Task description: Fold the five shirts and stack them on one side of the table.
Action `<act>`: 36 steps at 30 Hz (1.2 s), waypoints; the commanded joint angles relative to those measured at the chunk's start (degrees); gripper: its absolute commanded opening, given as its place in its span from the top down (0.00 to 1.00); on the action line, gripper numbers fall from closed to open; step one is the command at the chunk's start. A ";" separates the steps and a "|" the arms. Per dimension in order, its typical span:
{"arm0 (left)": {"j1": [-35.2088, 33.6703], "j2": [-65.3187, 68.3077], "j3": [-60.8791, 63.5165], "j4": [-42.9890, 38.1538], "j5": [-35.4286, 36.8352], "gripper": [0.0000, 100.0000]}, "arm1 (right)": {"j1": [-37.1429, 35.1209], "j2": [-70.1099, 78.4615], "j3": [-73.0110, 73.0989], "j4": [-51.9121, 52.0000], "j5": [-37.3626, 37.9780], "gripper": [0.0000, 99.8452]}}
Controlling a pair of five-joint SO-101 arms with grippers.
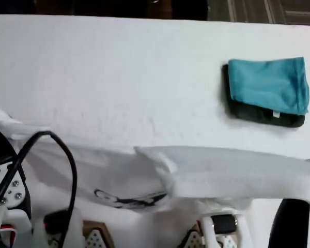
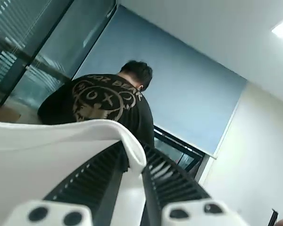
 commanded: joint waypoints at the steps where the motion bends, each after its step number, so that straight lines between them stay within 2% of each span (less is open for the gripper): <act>1: 0.09 0.53 -0.04 0.18 0.18 0.97 | 0.40 1.71 1.23 0.04 -1.23 0.98; 8: 0.09 4.31 12.70 -4.40 -0.35 0.97 | 0.22 6.20 15.12 -2.33 -2.90 0.98; 12: 0.44 9.32 20.53 -11.87 -0.18 0.97 | 0.22 8.84 28.22 -9.19 -2.73 0.98; 17: 0.53 19.87 23.16 -21.63 -0.18 0.97 | 0.31 14.46 39.56 -22.11 -2.64 0.98; 21: 1.93 30.15 19.47 -26.11 -0.18 0.97 | 0.31 23.16 38.42 -28.62 -2.46 0.98; 28: 7.21 46.95 5.49 -25.41 -0.26 0.97 | 0.48 39.69 25.49 -29.32 -2.81 0.98; 36: 7.65 58.90 -14.20 -18.55 -0.18 0.97 | 0.31 50.59 11.43 -24.84 -2.81 0.98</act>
